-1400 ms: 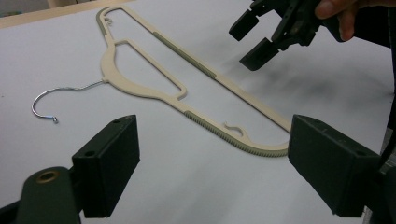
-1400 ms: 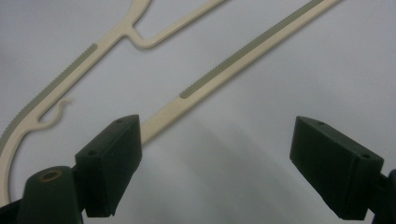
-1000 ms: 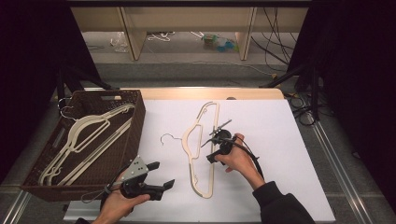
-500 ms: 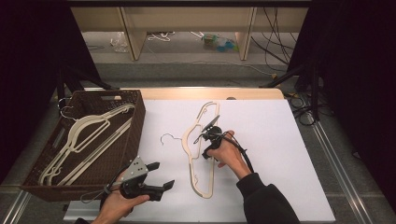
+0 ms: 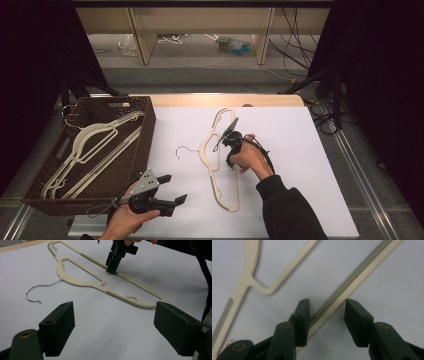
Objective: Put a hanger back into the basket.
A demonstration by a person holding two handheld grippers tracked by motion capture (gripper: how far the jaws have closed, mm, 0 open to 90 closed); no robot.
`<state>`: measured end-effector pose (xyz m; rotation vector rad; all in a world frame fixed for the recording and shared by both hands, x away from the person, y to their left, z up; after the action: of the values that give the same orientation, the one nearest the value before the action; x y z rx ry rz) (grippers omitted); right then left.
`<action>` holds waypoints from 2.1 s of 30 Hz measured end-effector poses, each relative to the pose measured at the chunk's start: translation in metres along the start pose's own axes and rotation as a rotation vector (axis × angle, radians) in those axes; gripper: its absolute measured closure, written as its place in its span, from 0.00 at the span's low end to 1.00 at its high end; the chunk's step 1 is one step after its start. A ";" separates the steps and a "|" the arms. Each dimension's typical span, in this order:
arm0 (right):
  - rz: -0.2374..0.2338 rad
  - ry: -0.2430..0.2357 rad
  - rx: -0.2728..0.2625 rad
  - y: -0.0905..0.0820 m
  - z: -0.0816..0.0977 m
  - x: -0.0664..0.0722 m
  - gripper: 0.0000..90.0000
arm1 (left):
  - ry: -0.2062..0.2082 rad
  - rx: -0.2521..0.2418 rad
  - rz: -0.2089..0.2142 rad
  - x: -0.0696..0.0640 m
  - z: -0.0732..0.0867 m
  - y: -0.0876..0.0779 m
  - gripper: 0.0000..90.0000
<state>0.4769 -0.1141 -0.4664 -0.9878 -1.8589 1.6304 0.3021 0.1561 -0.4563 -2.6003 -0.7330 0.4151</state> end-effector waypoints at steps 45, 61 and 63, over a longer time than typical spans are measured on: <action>-0.009 -0.236 0.073 -0.024 0.030 -0.023 0.88 | 0.061 0.043 -0.039 0.013 -0.003 0.022 0.21; 0.065 -0.377 0.112 -0.051 0.012 -0.016 0.88 | 0.223 0.176 -0.082 0.026 -0.005 0.078 0.24; 0.070 -0.379 0.111 -0.053 0.010 -0.015 0.88 | 0.260 0.189 -0.098 0.027 -0.005 0.084 0.24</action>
<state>0.4679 -0.1343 -0.4152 -0.7417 -1.9579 2.0543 0.3625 0.1037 -0.4949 -2.3703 -0.6917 0.1070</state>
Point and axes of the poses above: each handheld gripper's, and its own axes: y roughly forward along the jaws, z roughly out of its underside, x roughly to its left, the point moved 1 cm from there along y, roughly forward along the jaws, and after that the axes turned 7 degrees about z, right-handed, at the moved point
